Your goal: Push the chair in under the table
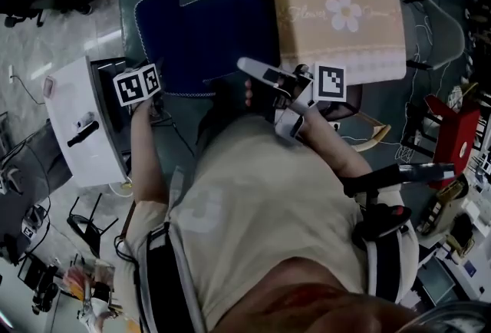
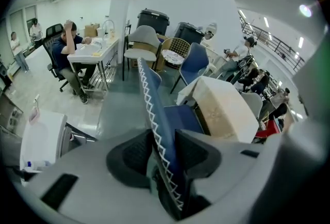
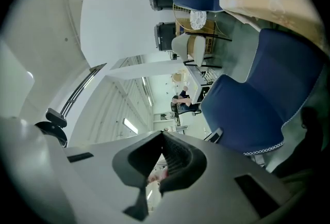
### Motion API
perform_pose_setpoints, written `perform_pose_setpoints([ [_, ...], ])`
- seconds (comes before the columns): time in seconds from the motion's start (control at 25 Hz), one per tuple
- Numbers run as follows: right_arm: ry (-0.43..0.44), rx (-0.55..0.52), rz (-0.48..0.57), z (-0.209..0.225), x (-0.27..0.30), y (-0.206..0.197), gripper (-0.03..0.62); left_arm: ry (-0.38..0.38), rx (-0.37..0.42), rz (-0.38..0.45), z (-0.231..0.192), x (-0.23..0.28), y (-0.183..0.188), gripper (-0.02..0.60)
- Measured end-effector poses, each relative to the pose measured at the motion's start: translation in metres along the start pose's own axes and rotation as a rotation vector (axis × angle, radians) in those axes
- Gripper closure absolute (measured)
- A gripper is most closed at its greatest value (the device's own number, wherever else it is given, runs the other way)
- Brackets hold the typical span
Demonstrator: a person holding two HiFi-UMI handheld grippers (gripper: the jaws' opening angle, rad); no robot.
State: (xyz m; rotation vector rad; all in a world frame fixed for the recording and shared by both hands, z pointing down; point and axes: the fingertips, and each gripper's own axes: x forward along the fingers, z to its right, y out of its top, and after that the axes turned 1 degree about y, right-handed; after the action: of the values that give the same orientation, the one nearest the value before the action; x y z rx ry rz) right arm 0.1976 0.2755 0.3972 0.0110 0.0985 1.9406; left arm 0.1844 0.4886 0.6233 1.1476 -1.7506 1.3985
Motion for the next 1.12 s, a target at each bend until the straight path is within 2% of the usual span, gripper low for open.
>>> perform_pose_setpoints([
  [0.12, -0.01, 0.015, 0.016, 0.006, -0.007, 0.003, 0.583, -0.004, 0.025, -0.039, 0.0, 0.005, -0.001, 0.439],
  [0.24, -0.034, -0.003, 0.014, 0.011, -0.011, 0.002, 0.583, 0.033, 0.085, -0.091, 0.0, 0.008, -0.003, 0.439],
  [0.32, -0.041, -0.004, 0.013, 0.012, -0.015, -0.001, 0.583, 0.056, 0.098, -0.104, -0.001, 0.008, -0.004, 0.439],
  [0.6, -0.04, 0.044, 0.07, 0.027, -0.046, 0.007, 0.583, 0.063, 0.018, -0.06, -0.003, 0.013, -0.006, 0.442],
  [0.88, -0.075, 0.008, 0.013, 0.032, -0.052, -0.001, 0.583, 0.146, 0.058, -0.072, -0.004, 0.015, -0.008, 0.442],
  [1.12, -0.077, -0.002, 0.006, 0.033, -0.053, -0.001, 0.583, 0.096, -0.02, -0.047, -0.008, 0.018, -0.01, 0.449],
])
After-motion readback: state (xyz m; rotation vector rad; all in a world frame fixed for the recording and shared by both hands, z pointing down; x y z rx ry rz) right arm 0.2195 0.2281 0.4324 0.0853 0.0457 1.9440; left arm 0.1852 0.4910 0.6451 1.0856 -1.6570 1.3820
